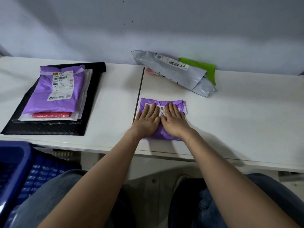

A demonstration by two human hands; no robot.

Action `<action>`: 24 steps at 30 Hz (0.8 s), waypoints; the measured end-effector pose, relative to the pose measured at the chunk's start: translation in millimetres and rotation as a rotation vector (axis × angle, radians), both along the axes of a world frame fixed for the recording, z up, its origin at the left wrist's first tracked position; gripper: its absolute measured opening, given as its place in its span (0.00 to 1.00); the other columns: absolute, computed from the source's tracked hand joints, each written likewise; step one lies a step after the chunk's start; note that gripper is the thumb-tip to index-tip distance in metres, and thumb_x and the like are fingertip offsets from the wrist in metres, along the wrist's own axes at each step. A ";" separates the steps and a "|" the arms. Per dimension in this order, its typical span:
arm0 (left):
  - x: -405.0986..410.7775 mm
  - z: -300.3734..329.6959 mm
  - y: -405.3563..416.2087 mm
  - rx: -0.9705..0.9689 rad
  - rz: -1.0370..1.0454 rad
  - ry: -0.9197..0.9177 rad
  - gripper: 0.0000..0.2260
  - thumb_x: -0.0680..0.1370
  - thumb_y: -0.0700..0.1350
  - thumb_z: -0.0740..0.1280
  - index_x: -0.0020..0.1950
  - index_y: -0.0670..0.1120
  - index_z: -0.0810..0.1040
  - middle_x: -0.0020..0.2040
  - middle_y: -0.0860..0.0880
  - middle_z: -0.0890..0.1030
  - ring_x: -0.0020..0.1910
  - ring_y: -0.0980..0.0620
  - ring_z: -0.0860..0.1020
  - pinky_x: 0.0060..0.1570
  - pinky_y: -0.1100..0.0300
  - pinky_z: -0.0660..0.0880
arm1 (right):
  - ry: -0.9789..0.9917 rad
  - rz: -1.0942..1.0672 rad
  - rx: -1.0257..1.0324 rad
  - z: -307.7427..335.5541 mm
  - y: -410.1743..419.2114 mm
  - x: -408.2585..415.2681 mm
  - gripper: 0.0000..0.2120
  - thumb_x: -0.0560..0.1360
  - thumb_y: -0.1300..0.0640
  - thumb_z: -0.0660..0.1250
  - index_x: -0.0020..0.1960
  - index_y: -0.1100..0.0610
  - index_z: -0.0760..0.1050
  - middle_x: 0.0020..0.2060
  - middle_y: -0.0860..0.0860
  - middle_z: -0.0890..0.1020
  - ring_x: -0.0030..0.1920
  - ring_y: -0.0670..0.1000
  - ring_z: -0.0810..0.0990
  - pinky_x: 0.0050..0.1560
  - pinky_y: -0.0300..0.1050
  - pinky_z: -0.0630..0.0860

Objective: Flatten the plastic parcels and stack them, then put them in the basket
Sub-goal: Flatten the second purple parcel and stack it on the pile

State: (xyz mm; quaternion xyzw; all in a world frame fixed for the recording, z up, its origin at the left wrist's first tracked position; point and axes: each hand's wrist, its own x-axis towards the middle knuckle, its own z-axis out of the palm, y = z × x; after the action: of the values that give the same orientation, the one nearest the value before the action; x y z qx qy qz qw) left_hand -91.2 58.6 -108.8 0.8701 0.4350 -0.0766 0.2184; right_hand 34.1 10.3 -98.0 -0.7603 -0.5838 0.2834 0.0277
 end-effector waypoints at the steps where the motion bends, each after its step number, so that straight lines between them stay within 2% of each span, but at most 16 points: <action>1: 0.2 -0.9 0.7 0.000 -0.002 -0.002 0.23 0.83 0.49 0.44 0.78 0.46 0.45 0.78 0.49 0.41 0.77 0.48 0.39 0.74 0.48 0.39 | 0.006 -0.002 0.002 -0.7 0.2 0.2 0.28 0.82 0.48 0.42 0.77 0.56 0.38 0.77 0.51 0.38 0.76 0.49 0.35 0.74 0.51 0.35; 6: -3.4 -5.3 0.1 0.070 -0.082 0.071 0.23 0.83 0.49 0.42 0.78 0.45 0.42 0.78 0.47 0.38 0.76 0.45 0.36 0.74 0.46 0.40 | 0.035 -0.007 0.020 -3.8 1.5 2.4 0.28 0.82 0.47 0.43 0.77 0.55 0.38 0.77 0.50 0.38 0.76 0.48 0.35 0.74 0.51 0.34; 9: -2.4 -4.7 -3.9 0.047 0.017 -0.066 0.29 0.79 0.57 0.40 0.78 0.46 0.46 0.78 0.46 0.41 0.77 0.47 0.39 0.75 0.45 0.42 | 0.064 -0.008 0.075 -2.1 -0.3 2.1 0.27 0.82 0.48 0.44 0.77 0.55 0.40 0.77 0.50 0.40 0.77 0.48 0.37 0.74 0.50 0.36; 10: -0.7 -0.2 -4.5 -0.003 0.118 -0.163 0.30 0.79 0.58 0.44 0.78 0.46 0.48 0.79 0.46 0.42 0.77 0.48 0.41 0.75 0.46 0.44 | 0.073 -0.010 0.097 -0.1 -0.5 2.3 0.27 0.82 0.48 0.45 0.77 0.55 0.43 0.77 0.51 0.42 0.77 0.49 0.38 0.75 0.50 0.37; 13: 1.8 13.9 -0.6 -0.072 0.358 -0.411 0.32 0.79 0.51 0.61 0.77 0.44 0.50 0.78 0.44 0.45 0.77 0.47 0.47 0.75 0.52 0.48 | 0.072 -0.015 0.136 13.7 -0.5 5.0 0.26 0.81 0.49 0.53 0.75 0.58 0.55 0.77 0.54 0.49 0.77 0.53 0.46 0.75 0.52 0.47; 15: 1.9 21.1 2.6 -0.114 0.427 -0.476 0.35 0.77 0.47 0.65 0.77 0.42 0.49 0.78 0.41 0.48 0.77 0.45 0.50 0.74 0.54 0.51 | -0.020 -0.047 0.198 26.3 -1.7 6.5 0.25 0.77 0.47 0.59 0.70 0.58 0.63 0.74 0.56 0.57 0.74 0.58 0.55 0.69 0.54 0.61; 16: 1.5 22.6 4.3 -0.130 0.463 -0.494 0.35 0.76 0.46 0.66 0.77 0.41 0.50 0.77 0.39 0.51 0.76 0.43 0.53 0.73 0.54 0.53 | -0.076 -0.068 0.226 33.0 -2.1 6.3 0.27 0.75 0.43 0.62 0.68 0.57 0.64 0.70 0.57 0.61 0.72 0.59 0.59 0.66 0.54 0.65; 18: 0.5 23.0 7.1 -0.127 0.533 -0.514 0.35 0.75 0.43 0.67 0.76 0.40 0.52 0.73 0.37 0.58 0.72 0.39 0.60 0.71 0.53 0.59 | -0.075 -0.104 0.145 45.8 -1.5 8.8 0.38 0.70 0.36 0.66 0.70 0.56 0.59 0.69 0.58 0.61 0.71 0.60 0.60 0.64 0.56 0.67; 20: -1.5 23.1 10.5 -0.097 0.605 -0.516 0.34 0.74 0.43 0.68 0.75 0.40 0.55 0.70 0.37 0.62 0.69 0.38 0.65 0.68 0.49 0.65 | 0.007 -0.072 -0.088 55.3 -1.2 12.1 0.50 0.65 0.34 0.69 0.75 0.54 0.49 0.74 0.59 0.54 0.74 0.61 0.56 0.70 0.56 0.63; 22: -4.9 24.4 14.0 -0.105 0.659 -0.521 0.33 0.74 0.45 0.69 0.74 0.42 0.56 0.68 0.39 0.68 0.66 0.39 0.69 0.64 0.46 0.69 | -0.028 0.049 -0.223 58.8 -3.2 13.4 0.55 0.64 0.38 0.74 0.77 0.51 0.42 0.77 0.58 0.48 0.76 0.61 0.53 0.72 0.56 0.60; 24: -7.0 27.2 16.0 -0.155 0.682 -0.552 0.33 0.74 0.44 0.69 0.74 0.42 0.56 0.65 0.40 0.73 0.63 0.41 0.73 0.61 0.49 0.72 | -0.083 0.141 -0.212 57.3 -6.7 11.8 0.54 0.64 0.44 0.76 0.77 0.50 0.43 0.77 0.55 0.50 0.75 0.61 0.53 0.73 0.56 0.60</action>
State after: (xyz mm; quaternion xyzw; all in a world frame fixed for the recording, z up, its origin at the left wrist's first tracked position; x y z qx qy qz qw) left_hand -98.2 74.6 -81.6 0.6459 0.6155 0.2023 0.4037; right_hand 46.0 3.6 -40.7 -0.7273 -0.6031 0.3129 -0.0969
